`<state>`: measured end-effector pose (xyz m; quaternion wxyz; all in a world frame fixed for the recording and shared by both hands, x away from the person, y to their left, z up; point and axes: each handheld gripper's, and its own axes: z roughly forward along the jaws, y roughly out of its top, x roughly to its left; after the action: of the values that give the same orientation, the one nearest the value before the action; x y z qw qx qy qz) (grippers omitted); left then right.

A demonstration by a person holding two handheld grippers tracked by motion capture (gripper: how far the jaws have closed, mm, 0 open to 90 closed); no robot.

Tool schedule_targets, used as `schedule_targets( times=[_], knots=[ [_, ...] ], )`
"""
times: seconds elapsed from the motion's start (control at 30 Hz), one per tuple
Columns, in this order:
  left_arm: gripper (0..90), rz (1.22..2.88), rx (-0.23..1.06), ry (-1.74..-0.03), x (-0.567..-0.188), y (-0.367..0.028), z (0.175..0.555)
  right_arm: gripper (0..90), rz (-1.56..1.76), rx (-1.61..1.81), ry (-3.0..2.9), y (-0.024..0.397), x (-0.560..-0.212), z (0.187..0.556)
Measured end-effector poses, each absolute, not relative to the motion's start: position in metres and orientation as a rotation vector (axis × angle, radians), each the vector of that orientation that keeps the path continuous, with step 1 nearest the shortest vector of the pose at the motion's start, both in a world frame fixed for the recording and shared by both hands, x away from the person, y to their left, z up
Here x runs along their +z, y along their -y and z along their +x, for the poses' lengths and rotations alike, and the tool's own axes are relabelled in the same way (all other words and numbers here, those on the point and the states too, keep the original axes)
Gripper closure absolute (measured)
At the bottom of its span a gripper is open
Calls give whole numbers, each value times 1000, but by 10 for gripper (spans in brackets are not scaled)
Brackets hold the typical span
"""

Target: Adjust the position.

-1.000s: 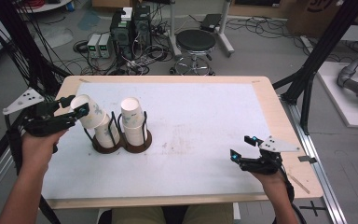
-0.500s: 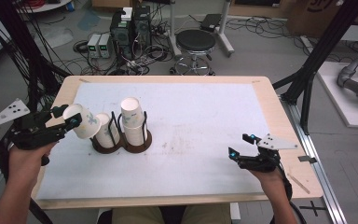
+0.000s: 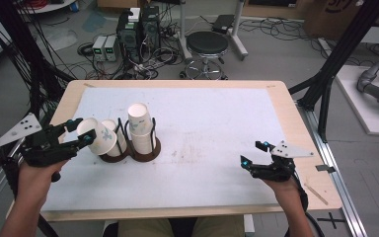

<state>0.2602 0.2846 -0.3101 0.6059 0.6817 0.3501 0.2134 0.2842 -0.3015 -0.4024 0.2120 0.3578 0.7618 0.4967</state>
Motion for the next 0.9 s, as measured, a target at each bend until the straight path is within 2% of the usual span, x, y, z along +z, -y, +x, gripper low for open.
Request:
schedule_targets(
  times=[0.4,0.9],
  knots=[
    [372,1632,439,-728,-318,-258,254,201,980,1378,-2116,303,-402,278],
    [373,1722,335,-585,-322,-199,260,201,944,1392,-2141,296,-399,278]
  ],
)
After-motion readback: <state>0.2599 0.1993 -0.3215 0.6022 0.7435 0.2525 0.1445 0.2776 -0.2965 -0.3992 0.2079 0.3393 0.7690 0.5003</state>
